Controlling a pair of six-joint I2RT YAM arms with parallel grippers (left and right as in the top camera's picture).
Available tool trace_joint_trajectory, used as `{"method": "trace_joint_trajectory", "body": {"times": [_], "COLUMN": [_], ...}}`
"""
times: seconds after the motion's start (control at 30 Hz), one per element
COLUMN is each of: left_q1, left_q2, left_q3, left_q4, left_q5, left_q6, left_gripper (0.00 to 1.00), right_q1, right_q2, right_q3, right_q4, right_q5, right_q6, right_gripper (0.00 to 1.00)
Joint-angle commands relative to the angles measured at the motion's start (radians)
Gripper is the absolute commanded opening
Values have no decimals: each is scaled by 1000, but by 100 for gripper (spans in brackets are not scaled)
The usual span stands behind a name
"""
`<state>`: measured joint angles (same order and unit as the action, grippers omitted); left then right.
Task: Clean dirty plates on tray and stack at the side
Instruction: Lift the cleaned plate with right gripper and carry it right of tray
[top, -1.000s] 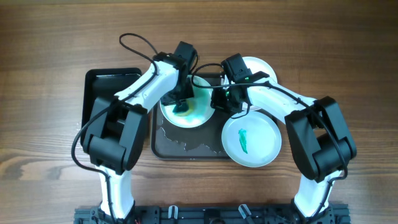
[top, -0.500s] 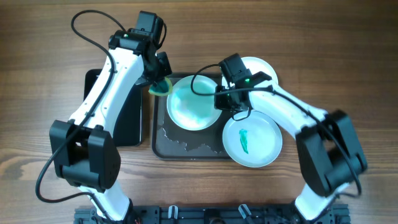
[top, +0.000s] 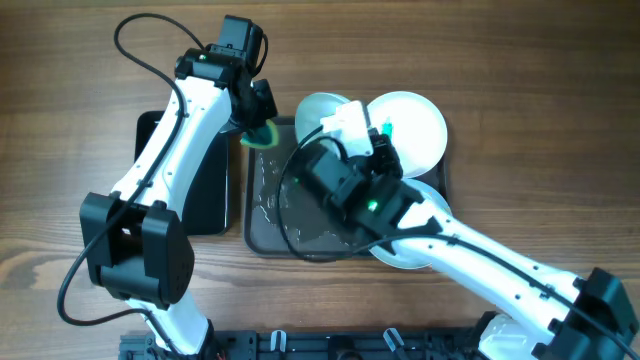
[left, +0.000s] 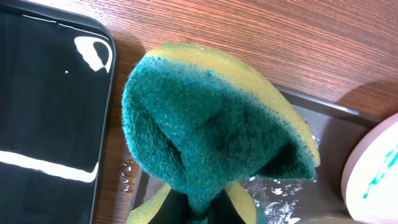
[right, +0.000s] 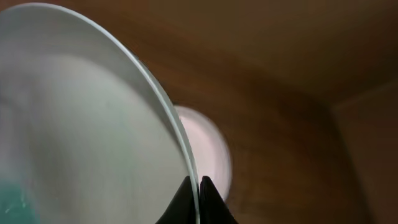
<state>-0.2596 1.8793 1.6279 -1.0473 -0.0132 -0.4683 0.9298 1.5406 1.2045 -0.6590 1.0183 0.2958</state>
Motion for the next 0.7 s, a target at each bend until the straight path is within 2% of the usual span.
{"method": "trace_joint_trajectory", "body": {"times": [0.0,0.1,0.33,0.5,0.6,0.67], "left_q1": [6,6,6,6,6,6], "left_q2": [-11,-11,-11,-11,-11,-11], "left_q3": [10,10,10,10,10,10], "left_q4": [3,3,3,-1,-5,-5], "left_q5": [-57,-90,-90,-89,-89,-89], "left_q6": [16,16,16,16,16,16], "left_gripper": [4,4,4,4,4,4], "right_q1": [71,101,107,107,103,97], "right_q2": [-23,-23,-23,-23,-23,-22], "right_q3": [9,9,9,9,-2,-5], "right_q4": [5,59,200,213,211,144], "right_q5": [404,455,503,486,362,229], "right_q6": [-45,-237,-375,-375,-367,-264], "right_gripper": [4,4,4,4,4,4]}}
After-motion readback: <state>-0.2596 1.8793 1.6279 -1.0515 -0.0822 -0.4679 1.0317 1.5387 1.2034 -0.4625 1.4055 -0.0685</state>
